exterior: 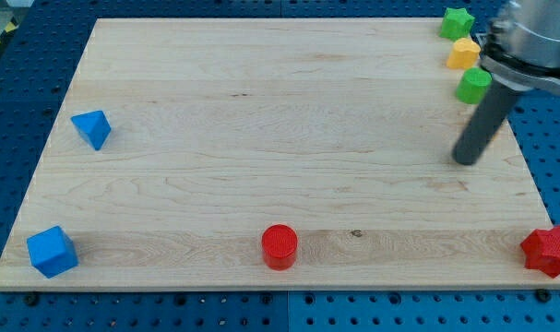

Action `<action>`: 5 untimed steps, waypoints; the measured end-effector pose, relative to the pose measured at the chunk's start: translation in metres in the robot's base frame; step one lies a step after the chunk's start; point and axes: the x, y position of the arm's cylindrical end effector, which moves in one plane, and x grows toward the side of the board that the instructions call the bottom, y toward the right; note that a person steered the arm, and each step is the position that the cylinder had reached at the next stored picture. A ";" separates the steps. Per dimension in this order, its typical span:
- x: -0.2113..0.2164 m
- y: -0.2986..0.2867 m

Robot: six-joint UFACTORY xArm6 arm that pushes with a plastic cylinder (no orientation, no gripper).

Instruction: Move blue triangle to center

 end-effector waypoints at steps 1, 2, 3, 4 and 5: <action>-0.026 -0.054; -0.045 -0.127; -0.072 -0.202; -0.086 -0.271; -0.087 -0.340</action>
